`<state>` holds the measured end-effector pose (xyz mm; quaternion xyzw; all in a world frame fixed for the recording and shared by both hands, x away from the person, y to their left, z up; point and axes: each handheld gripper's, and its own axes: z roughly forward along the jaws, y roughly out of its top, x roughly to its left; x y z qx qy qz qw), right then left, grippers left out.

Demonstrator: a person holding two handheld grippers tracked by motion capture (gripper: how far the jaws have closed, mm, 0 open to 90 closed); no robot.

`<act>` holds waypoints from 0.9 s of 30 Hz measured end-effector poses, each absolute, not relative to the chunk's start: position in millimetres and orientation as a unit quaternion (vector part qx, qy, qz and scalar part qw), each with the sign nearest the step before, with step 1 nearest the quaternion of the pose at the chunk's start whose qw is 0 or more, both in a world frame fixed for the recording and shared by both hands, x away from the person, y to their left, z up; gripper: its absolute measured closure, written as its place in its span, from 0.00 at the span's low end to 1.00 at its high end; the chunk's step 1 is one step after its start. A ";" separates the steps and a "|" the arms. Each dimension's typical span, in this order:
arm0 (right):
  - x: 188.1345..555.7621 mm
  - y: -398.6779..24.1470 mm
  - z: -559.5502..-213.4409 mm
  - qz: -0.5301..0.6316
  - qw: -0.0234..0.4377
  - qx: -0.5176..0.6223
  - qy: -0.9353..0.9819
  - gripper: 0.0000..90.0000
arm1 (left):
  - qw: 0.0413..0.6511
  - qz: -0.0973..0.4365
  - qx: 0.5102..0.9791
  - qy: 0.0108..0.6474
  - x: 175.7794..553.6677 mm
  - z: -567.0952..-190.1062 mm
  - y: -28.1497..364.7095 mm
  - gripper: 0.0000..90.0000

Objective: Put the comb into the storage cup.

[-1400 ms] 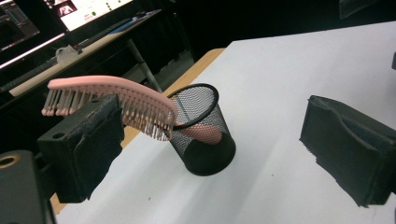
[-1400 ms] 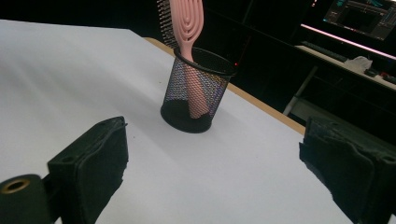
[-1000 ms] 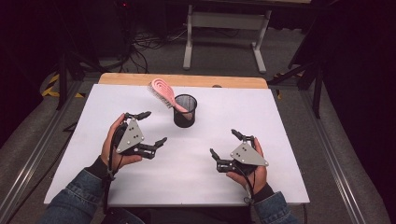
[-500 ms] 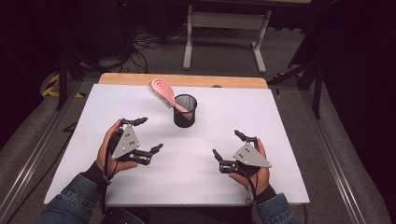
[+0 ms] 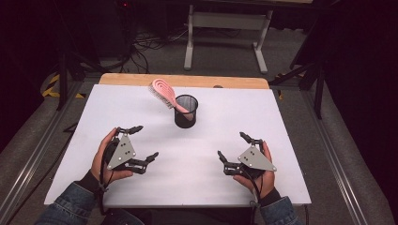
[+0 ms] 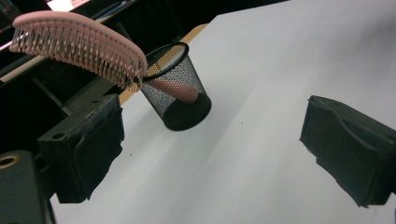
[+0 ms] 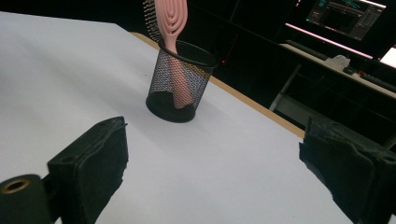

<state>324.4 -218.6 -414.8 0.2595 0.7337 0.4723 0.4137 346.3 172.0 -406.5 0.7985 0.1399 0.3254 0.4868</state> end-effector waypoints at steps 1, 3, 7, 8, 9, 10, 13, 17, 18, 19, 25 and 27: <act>324.4 -218.6 -414.8 0.472 0.414 0.260 0.734 0.09 | 0.486 0.327 0.798 0.141 345.7 -407.1 172.3 0.08; 323.5 -220.0 -415.0 0.471 0.415 0.262 0.733 0.09 | 0.487 0.325 0.798 0.143 344.2 -408.9 174.8 0.08; 322.2 -221.9 -415.2 0.470 0.418 0.261 0.732 0.09 | 0.485 0.326 0.798 0.146 341.6 -412.4 178.2 0.08; 321.8 -222.4 -415.4 0.470 0.418 0.263 0.732 0.09 | 0.484 0.326 0.799 0.147 341.0 -413.8 178.7 0.08; 321.5 -223.0 -415.5 0.470 0.418 0.262 0.732 0.09 | 0.482 0.328 0.799 0.148 340.0 -415.3 179.8 0.08; 321.1 -223.6 -415.7 0.469 0.418 0.262 0.732 0.09 | 0.481 0.326 0.800 0.150 339.2 -416.5 180.7 0.08; 320.3 -224.7 -416.1 0.468 0.420 0.263 0.732 0.09 | 0.477 0.327 0.802 0.150 337.8 -419.5 183.2 0.08; 318.8 -226.8 -416.8 0.466 0.421 0.264 0.732 0.09 | 0.471 0.330 0.804 0.153 337.1 -424.6 187.9 0.07; 318.6 -227.2 -417.0 0.466 0.422 0.265 0.731 0.09 | 0.470 0.329 0.804 0.156 337.2 -425.9 189.5 0.07; 318.2 -227.6 -417.2 0.465 0.422 0.265 0.732 0.09 | 0.469 0.326 0.805 0.160 337.0 -426.9 191.2 0.08; 317.0 -230.7 -418.4 0.461 0.424 0.266 0.732 0.09 | 0.467 0.325 0.805 0.168 333.6 -430.7 200.0 0.08; 316.5 -231.9 -418.9 0.459 0.426 0.268 0.732 0.09 | 0.467 0.325 0.805 0.170 332.8 -431.4 202.2 0.08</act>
